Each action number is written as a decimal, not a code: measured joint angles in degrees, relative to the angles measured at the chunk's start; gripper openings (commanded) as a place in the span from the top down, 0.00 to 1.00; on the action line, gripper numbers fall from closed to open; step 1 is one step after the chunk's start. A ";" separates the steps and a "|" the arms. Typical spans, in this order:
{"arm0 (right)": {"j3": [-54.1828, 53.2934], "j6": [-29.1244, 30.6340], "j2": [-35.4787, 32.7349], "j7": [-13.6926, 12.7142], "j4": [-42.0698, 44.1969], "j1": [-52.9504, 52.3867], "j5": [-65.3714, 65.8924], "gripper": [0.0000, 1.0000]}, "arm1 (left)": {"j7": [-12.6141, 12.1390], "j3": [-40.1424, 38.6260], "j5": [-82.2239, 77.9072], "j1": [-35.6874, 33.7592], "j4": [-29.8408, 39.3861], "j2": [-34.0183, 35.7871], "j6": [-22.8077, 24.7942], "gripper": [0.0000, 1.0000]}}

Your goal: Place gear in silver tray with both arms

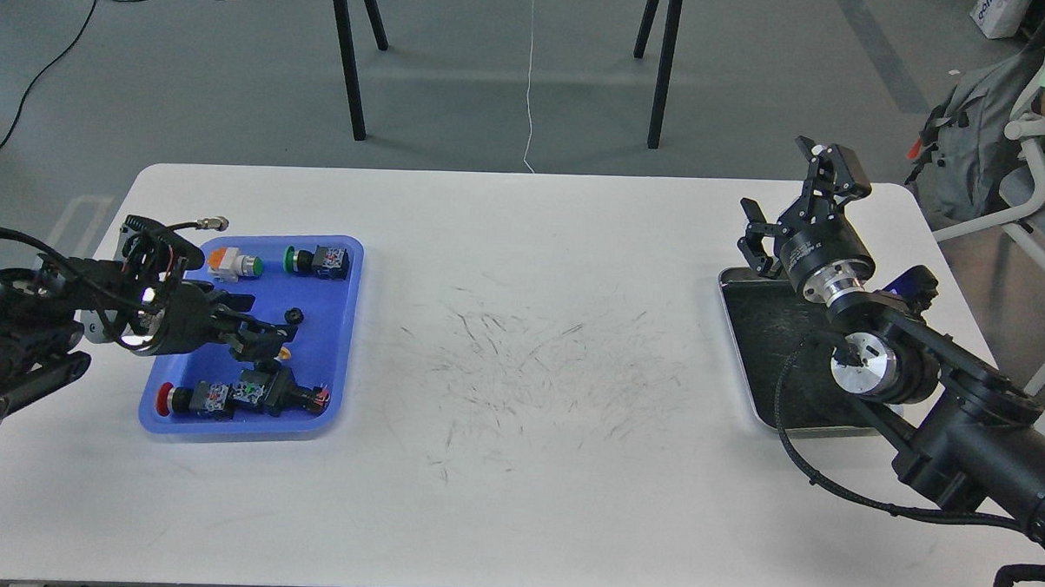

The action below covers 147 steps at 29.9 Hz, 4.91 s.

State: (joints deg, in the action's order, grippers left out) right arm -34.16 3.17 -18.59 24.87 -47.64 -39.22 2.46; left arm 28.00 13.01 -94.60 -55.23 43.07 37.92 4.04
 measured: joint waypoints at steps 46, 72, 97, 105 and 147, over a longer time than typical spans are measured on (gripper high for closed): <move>0.40 0.01 0.28 -0.01 0.00 0.11 0.09 0.01 | 0.01 3.92 -0.40 0.27 -6.12 -3.48 0.16 0.57; 0.40 -0.02 0.40 -0.01 -0.01 0.22 0.09 0.01 | -0.02 5.04 -2.07 -0.12 -6.05 -2.62 -0.08 0.75; 0.41 -0.01 0.40 -0.04 0.22 0.62 0.70 0.01 | -0.01 3.98 -1.47 -5.32 -2.50 -1.03 -0.36 0.80; 0.41 0.01 0.40 -0.07 0.22 -0.07 0.70 0.01 | 0.00 2.66 3.08 -11.65 4.77 0.00 -0.24 0.81; 4.49 -0.82 -0.56 -0.35 1.83 -5.55 0.61 0.01 | 0.00 1.97 2.49 -11.41 -6.15 -37.89 -3.29 0.89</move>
State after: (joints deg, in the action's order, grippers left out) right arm -29.66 2.35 -19.15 24.52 -45.81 -44.77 3.07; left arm 28.00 14.99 -92.11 -66.64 36.92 0.02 0.75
